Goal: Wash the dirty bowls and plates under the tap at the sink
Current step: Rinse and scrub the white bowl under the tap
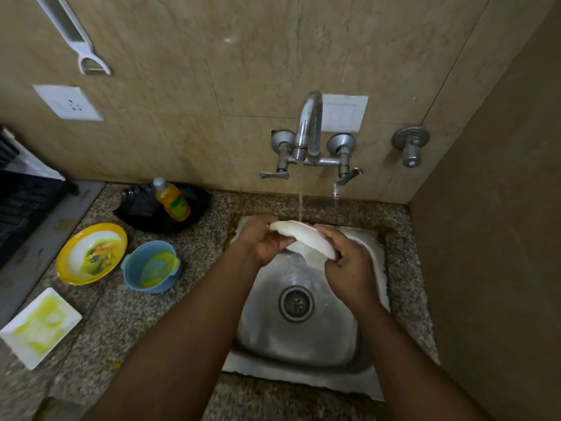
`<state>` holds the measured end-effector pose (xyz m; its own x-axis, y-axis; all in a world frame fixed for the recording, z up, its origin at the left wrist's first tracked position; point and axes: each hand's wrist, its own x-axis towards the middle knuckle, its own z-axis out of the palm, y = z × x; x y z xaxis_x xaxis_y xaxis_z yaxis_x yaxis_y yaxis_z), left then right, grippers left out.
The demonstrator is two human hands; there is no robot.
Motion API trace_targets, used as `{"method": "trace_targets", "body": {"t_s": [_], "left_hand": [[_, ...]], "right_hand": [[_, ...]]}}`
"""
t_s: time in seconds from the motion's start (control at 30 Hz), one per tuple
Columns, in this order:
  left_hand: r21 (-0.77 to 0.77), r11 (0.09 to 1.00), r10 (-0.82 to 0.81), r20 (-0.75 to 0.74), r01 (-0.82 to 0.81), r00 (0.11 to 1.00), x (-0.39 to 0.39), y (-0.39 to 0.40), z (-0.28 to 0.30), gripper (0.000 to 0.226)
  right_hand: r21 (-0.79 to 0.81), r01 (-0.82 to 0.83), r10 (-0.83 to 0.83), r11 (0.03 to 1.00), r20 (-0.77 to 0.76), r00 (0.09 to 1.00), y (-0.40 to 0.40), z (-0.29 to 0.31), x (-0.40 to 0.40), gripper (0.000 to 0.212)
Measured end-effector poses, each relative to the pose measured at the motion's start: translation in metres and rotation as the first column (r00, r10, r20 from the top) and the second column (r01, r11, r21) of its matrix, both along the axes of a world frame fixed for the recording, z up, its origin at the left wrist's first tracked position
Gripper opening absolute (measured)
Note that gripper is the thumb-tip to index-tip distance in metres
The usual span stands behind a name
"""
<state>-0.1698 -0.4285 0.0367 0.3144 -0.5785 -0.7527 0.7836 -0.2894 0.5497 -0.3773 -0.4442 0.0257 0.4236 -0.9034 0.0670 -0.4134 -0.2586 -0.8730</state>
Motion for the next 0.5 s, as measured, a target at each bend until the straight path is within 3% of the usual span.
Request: {"method": "trace_targets", "body": {"t_s": [0.13, 0.23, 0.33, 0.4, 0.5], "left_hand": [[-0.007, 0.997, -0.08, 0.105, 0.081, 0.991, -0.009, -0.004, 0.017, 0.04], [0.027, 0.987, -0.161, 0.204, 0.159, 0.966, -0.018, -0.003, 0.014, 0.034], [0.025, 0.968, -0.245, 0.324, 0.251, 0.914, -0.027, 0.0, 0.008, 0.03], [0.021, 0.976, -0.205, 0.432, 0.218, 0.878, -0.034, 0.001, 0.01, 0.032], [0.063, 0.977, -0.197, 0.624, 0.202, 0.756, -0.041, 0.003, 0.009, 0.034]], "right_hand": [[0.074, -0.014, 0.02, 0.997, -0.074, 0.997, 0.0, 0.0, -0.002, 0.074], [0.148, -0.144, 0.154, 0.978, -0.058, 0.986, -0.002, 0.013, 0.008, 0.07], [0.104, -0.268, 0.278, 0.958, -0.097, 0.956, -0.016, 0.01, 0.029, 0.051], [0.101, -0.228, 0.244, 0.968, -0.199, 0.949, -0.027, 0.007, 0.042, 0.051], [0.11, -0.088, 0.104, 0.99, -0.145, 0.984, -0.036, 0.004, 0.061, 0.066]]}}
